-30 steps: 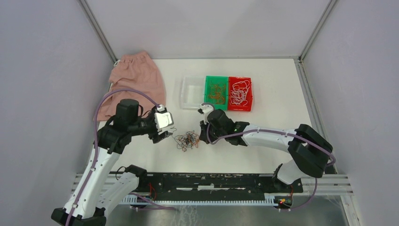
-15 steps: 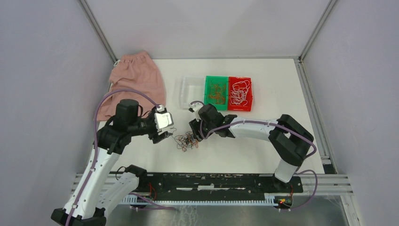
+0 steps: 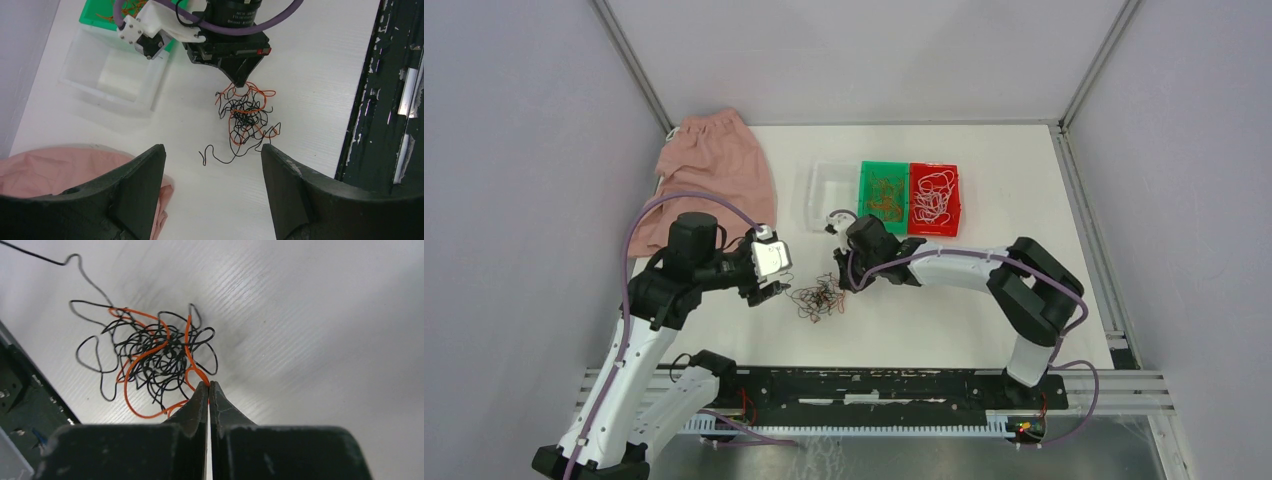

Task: Untangle the cables
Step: Untie the cable.

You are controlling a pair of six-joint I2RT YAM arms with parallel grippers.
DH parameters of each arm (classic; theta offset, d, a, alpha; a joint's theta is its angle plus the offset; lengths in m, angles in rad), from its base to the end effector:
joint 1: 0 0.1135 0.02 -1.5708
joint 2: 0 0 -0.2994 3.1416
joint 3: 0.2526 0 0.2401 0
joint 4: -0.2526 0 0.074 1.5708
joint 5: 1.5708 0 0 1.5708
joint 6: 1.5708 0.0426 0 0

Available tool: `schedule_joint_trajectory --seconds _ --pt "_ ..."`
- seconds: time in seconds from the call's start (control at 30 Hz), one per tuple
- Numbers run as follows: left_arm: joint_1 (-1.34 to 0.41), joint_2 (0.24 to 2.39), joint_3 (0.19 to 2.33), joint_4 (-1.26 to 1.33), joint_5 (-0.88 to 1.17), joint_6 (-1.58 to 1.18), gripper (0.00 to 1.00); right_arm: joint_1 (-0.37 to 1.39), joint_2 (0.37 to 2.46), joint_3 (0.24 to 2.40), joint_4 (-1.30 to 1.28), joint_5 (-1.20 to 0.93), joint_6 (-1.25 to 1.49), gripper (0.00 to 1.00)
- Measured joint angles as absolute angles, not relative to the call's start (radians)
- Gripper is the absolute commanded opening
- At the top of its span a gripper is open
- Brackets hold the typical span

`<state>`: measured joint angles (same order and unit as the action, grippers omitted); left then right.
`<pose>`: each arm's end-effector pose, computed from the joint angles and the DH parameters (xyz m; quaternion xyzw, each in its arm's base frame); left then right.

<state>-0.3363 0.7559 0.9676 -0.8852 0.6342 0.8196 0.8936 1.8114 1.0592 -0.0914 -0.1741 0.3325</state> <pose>0.0875 -0.0573 0.3588 0.5810 0.6432 -0.1742 0.4674 0.2319 0.3001 0.2026 -0.2875 0.8861 0.2703 0.2430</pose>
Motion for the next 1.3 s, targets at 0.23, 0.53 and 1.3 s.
schedule_joint_trajectory --seconds 0.23,0.53,1.3 --pt "-0.336 0.756 0.968 -0.885 0.636 0.832 0.77 0.894 1.619 1.009 -0.091 -0.199 0.370 0.00" --pt "-0.336 0.754 0.968 -0.878 0.651 0.829 0.79 0.894 1.452 1.053 -0.092 -0.276 0.427 0.00" --pt "-0.338 0.669 0.737 -0.449 0.843 0.422 0.58 0.904 1.408 1.373 0.036 -0.493 0.651 0.00"
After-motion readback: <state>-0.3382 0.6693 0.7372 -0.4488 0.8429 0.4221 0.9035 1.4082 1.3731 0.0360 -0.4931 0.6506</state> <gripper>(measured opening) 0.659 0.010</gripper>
